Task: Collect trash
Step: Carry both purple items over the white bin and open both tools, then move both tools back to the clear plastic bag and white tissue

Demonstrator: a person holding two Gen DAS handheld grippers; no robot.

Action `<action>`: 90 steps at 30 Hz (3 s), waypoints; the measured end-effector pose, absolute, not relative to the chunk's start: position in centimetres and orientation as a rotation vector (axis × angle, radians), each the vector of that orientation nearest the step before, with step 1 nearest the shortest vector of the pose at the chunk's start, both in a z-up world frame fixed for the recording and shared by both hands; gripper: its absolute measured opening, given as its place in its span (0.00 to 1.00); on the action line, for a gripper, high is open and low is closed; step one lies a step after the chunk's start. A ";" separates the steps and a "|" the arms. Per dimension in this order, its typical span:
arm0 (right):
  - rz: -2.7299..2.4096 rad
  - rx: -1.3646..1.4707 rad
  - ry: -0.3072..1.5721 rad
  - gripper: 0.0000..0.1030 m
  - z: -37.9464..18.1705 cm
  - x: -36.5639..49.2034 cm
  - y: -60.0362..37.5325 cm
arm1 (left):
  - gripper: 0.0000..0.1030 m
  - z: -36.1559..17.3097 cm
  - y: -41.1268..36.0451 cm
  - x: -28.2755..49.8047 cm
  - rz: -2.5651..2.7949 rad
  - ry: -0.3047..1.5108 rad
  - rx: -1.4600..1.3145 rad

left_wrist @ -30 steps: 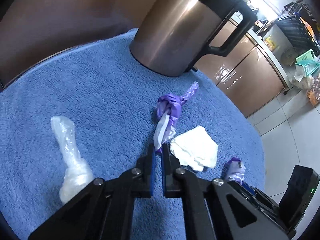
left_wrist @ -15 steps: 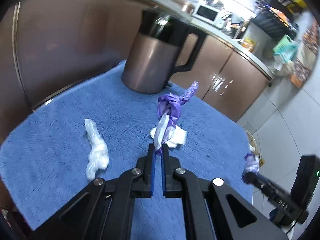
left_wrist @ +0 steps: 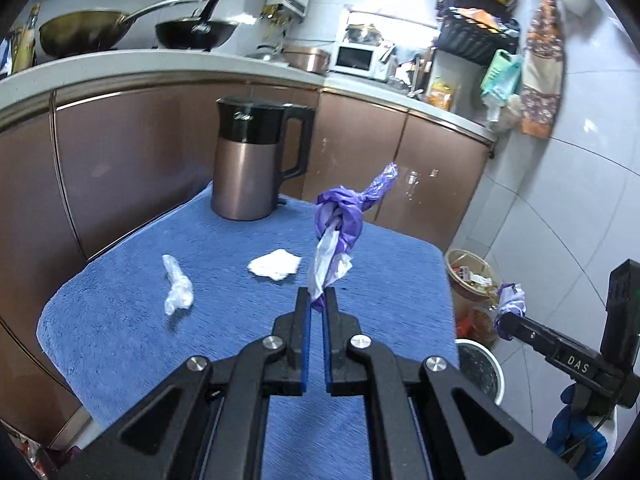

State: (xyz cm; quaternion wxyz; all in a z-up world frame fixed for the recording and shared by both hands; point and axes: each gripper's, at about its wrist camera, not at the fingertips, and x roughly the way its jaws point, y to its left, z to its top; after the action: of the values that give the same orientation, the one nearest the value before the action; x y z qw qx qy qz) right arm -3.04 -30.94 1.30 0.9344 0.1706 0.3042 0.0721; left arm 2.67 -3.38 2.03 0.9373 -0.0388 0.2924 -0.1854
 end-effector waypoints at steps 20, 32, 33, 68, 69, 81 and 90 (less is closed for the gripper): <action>-0.034 0.348 0.513 0.27 2.8 -13.1 -36.6 | 0.04 3.8 -10.2 -5.1 -0.487 0.516 0.061; -0.101 0.434 0.507 0.27 0.5 -14.7 -41.2 | 0.04 2.7 -15.1 -5.3 -0.546 0.552 0.153; -0.108 0.442 0.508 0.27 0.2 -14.7 -41.7 | 0.04 2.5 -15.5 -5.2 -0.554 0.558 0.161; -0.383 0.609 0.704 0.34 -12.0 -10.5 -54.8 | 0.15 -9.9 -41.2 1.3 -0.961 0.943 0.378; -0.396 0.609 0.717 0.36 -12.4 -10.4 -55.2 | 0.22 -9.9 -41.4 1.6 -0.964 0.944 0.368; -0.426 0.618 0.735 0.47 -12.5 -11.5 -55.1 | 0.35 -7.5 -39.2 1.2 -0.884 0.839 0.347; -0.395 0.512 0.676 0.47 -7.9 -11.6 -51.1 | 0.35 -2.7 -33.4 -0.5 -0.774 0.664 0.316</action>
State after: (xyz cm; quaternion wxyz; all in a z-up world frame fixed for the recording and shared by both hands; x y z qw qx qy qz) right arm -11.62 -51.07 -7.88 0.8927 0.2468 0.3256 -0.1902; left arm -0.50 -33.37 -2.70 0.8608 0.1505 0.3163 -0.3691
